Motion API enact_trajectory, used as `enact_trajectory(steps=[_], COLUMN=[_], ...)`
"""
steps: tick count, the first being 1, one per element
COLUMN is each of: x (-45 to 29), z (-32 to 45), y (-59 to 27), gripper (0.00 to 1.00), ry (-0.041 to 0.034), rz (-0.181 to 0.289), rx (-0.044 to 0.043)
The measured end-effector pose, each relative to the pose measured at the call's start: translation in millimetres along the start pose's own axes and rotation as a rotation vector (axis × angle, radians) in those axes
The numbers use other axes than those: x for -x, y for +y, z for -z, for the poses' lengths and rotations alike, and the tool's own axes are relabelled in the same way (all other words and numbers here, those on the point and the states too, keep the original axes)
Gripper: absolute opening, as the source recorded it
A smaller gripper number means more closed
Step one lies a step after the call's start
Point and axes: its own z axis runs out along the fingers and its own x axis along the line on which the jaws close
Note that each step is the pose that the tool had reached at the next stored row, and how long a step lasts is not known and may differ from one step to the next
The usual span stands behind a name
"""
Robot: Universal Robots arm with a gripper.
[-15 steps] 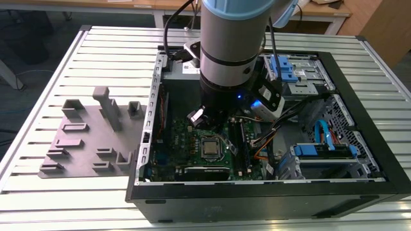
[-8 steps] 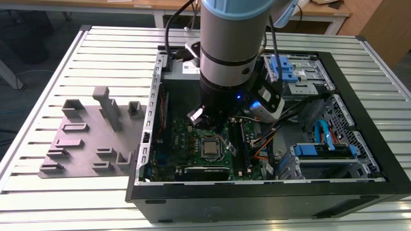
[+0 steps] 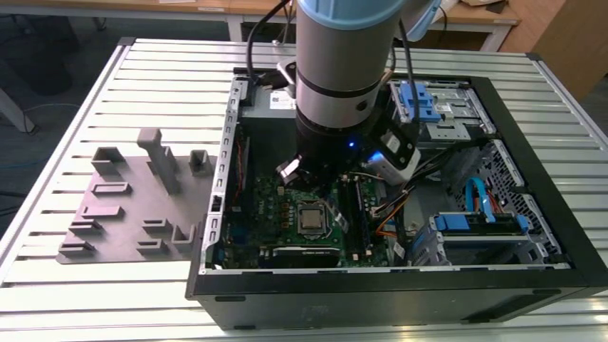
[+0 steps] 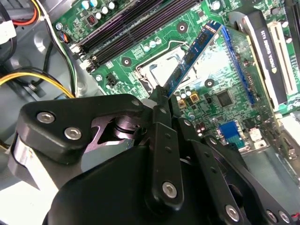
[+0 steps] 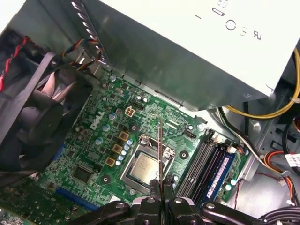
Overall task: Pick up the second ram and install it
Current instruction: 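Insert the second ram into the second slot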
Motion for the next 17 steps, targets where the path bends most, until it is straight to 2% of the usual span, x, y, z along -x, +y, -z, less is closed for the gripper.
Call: enact_trajectory(steps=[17], x=[0.0], z=[-0.2], y=[0.0], gripper=[0.11], ry=[-0.0067], rz=[-0.104], rx=[-0.0070])
